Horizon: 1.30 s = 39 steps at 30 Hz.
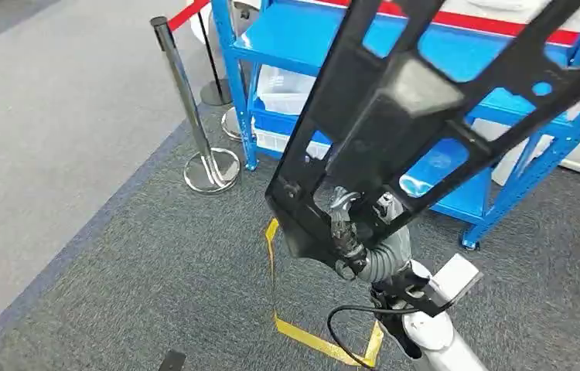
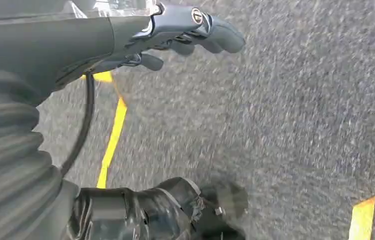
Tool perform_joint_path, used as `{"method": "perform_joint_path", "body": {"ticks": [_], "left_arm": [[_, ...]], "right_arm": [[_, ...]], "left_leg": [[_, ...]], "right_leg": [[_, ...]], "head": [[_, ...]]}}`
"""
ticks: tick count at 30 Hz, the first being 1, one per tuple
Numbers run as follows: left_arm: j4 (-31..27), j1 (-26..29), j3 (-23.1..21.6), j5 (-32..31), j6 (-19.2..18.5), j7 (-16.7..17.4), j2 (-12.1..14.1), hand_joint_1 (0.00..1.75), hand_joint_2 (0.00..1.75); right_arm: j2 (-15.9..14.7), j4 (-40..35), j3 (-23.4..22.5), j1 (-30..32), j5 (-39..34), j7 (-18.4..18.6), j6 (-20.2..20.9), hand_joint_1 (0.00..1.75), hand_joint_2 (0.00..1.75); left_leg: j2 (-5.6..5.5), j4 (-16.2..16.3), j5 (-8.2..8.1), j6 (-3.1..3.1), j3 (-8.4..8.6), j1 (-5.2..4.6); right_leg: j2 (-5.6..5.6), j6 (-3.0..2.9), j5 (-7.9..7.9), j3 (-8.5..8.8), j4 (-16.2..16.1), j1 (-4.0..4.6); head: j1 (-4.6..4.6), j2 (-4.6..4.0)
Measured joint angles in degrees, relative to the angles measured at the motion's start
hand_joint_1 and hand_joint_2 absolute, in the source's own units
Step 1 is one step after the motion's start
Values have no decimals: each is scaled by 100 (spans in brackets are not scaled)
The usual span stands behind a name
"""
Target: Take the parts from the cabinet and place them on the table.
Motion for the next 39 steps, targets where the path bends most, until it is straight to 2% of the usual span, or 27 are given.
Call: {"method": "perform_joint_path", "body": {"ticks": [2, 3, 4, 6, 7, 8, 11, 12, 14, 15, 17, 18, 19, 21, 22, 23, 27, 28, 29, 30, 32, 33, 35, 36, 37, 38, 39], "left_arm": [[0, -3, -13, -4, -11, 20, -4, 0, 175], [0, 6, -24, -9, -13, 37, -2, 0, 175], [0, 21, -35, -9, -11, 55, 2, 0, 175], [0, 21, -44, 20, -2, 61, 13, 0, 175], [0, 6, -44, 66, 4, 19, 15, 0, 175], [0, -9, -44, 66, 4, -17, 20, 0, 175], [0, -3, -66, 83, 11, -90, 15, 0, 175], [0, 2, -66, 107, 13, -98, 15, 0, 175], [0, 4, -72, 111, 26, -103, -44, 0, 175], [0, -13, -72, 125, 41, -105, -44, 0, 175], [0, -27, -72, 195, 59, -158, -46, 0, 175], [0, -16, -72, 234, 59, -179, -46, 0, 175], [0, -1, -70, 262, 59, -173, -44, 0, 175], [0, 18, -70, 286, 57, -151, -46, 0, 175], [0, 18, -70, 293, 57, -127, -46, 0, 175], [0, -4, -70, 297, 57, -101, -41, 0, 175], [2, 44, -72, 282, 57, 52, -11, 0, 175], [9, 61, -72, 286, 61, 70, 35, 0, 175], [9, 58, -72, 291, 61, 63, 15, 0, 175], [9, 33, -72, 306, 61, 52, 18, 0, 175], [9, 4, -72, 339, 59, 52, 18, 0, 175], [9, 6, -72, 337, 55, 77, 15, 0, 175], [9, 35, -72, 328, 44, 153, 15, 0, 175], [9, 39, -72, 317, 42, 186, 18, 0, 175], [9, 32, -72, 308, 28, 223, 18, 0, 175], [9, 14, -72, 297, 11, 251, 20, 0, 175], [9, 5, -72, 286, -4, 256, 22, 0, 175]], "right_arm": [[4, 22, 0, 8, -28, -17, 0, 175, 175], [7, 31, 0, 18, -37, -17, 9, 175, 175], [7, 33, 2, 21, -37, -17, 24, 175, 175], [24, 33, 7, 18, -44, -13, 50, 175, 175], [42, 33, 11, 17, -46, -13, 50, 175, 175], [50, 33, 11, 16, -57, -11, 52, 175, 175], [72, 44, 35, 16, -111, -6, 100, 175, 175], [90, 44, 39, 14, -111, -4, 114, 175, 175], [92, 68, 50, -22, -122, -9, 149, 175, 175], [92, 77, 59, -31, -129, -11, 177, 175, 175], [92, 118, 96, -26, -146, -15, 208, 175, 175], [92, 153, 107, -28, -164, -24, 238, 175, 175], [94, 184, 118, -33, -190, -33, 269, 175, 175], [107, 238, 125, -63, -240, -92, 321, 175, 175], [120, 262, 135, -97, -247, -116, 347, 175, 175], [136, 297, 144, -125, -253, -127, 363, 175, 175], [203, 406, 199, -179, -251, -201, 428, 175, 175], [230, 426, 208, -215, -251, -223, 446, 175, 175], [267, 446, 212, -227, -266, -242, 479, 175, 175], [280, 461, 212, -242, -282, -256, 502, 175, 175], [284, 511, 216, -245, -304, -260, 557, 175, 175], [293, 544, 219, -246, -304, -262, 582, 175, 175], [330, 599, 227, -263, -304, -264, 595, 175, 175], [345, 623, 245, -282, -293, -264, 595, 175, 175], [361, 638, 256, -301, -280, -262, 594, 175, 175], [376, 645, 260, -312, -260, -262, 592, 175, 175], [378, 649, 264, -317, -240, -262, 584, 175, 175]], "left_leg": [[68, 724, -268, -33, -313, 22], [81, 769, -227, -37, -313, 25], [96, 543, -68, -30, -174, 24], [193, -327, 331, 29, 319, 12], [435, -827, 405, 93, 581, -31], [547, -868, 359, 156, 588, -89], [354, -898, 402, 244, 526, -121], [280, -1011, 442, 290, 623, -115], [176, -1162, 538, 330, 721, -33], [127, -1166, 556, 364, 710, -27], [-24, -1152, 549, 374, 695, -42], [-104, -1133, 549, 374, 687, -44], [-192, -1108, 547, 371, 679, -43], [-380, -1013, 514, 329, 651, -27], [-456, -933, 477, 295, 606, -16], [-525, -833, 448, 247, 511, -52], [-783, -862, 528, 110, 412, 36], [-639, -812, 494, 101, 377, 35], [-254, -630, 392, 58, 294, -16], [-60, -275, 208, 24, 103, -2], [63, 519, -106, -14, -316, 22], [85, 767, -145, -20, -449, 27], [100, 433, 150, 4, -283, 26], [138, -48, 396, 43, -29, 16], [269, -543, 603, 98, 250, -12], [565, -852, 539, 162, 396, -85], [574, -881, 539, 220, 424, -132]], "right_leg": [[-168, 0, 0, -14, 0, 14], [-242, 0, 0, -13, 0, 14], [-317, 0, -1, -13, 0, 15], [-435, 7, -5, -2, 0, 21], [-500, 13, -9, 8, -4, 30], [-556, 46, -8, 9, -13, 59], [-700, 145, 15, 50, -90, 37], [-748, 197, 15, 116, -149, 62], [-265, 210, -210, 6, 144, 39], [-141, 199, -428, -175, 526, 47], [-54, 198, -746, -553, 1312, 53], [-45, 200, -729, -643, 1471, 54], [-44, 199, -584, -599, 1359, 52], [42, 199, -68, -219, 545, 19], [274, 198, 83, -38, 114, -12], [538, 203, -48, -7, 12, -23], [303, 88, -2, -13, 23, 14], [206, 57, 16, 3, -4, -20], [152, 31, 13, 13, -14, -20], [60, 2, 10, 14, -16, -2], [-123, -15, -3, 12, -15, 22], [-205, -24, -10, 11, -15, 29], [-345, -20, -26, 21, -15, 42], [-410, -13, -38, 39, -16, 50], [-468, -5, -53, 64, -18, 59], [-528, 8, -68, 88, -36, 63], [-581, 41, -79, 100, -46, 95]], "head": [[-7, 0], [-4, 0], [-9, 0], [-7, 0], [-7, 0], [6, 2], [-4, 0], [-11, 0], [23, 0], [48, 0], [65, 0], [66, 0], [65, 0], [70, 0], [76, 0], [76, 0], [74, 0], [81, 0], [-22, 0], [-33, 0], [-35, 0], [-35, 2], [-37, 0], [-35, 0], [-33, 0], [-35, 0], [-24, 0]]}}
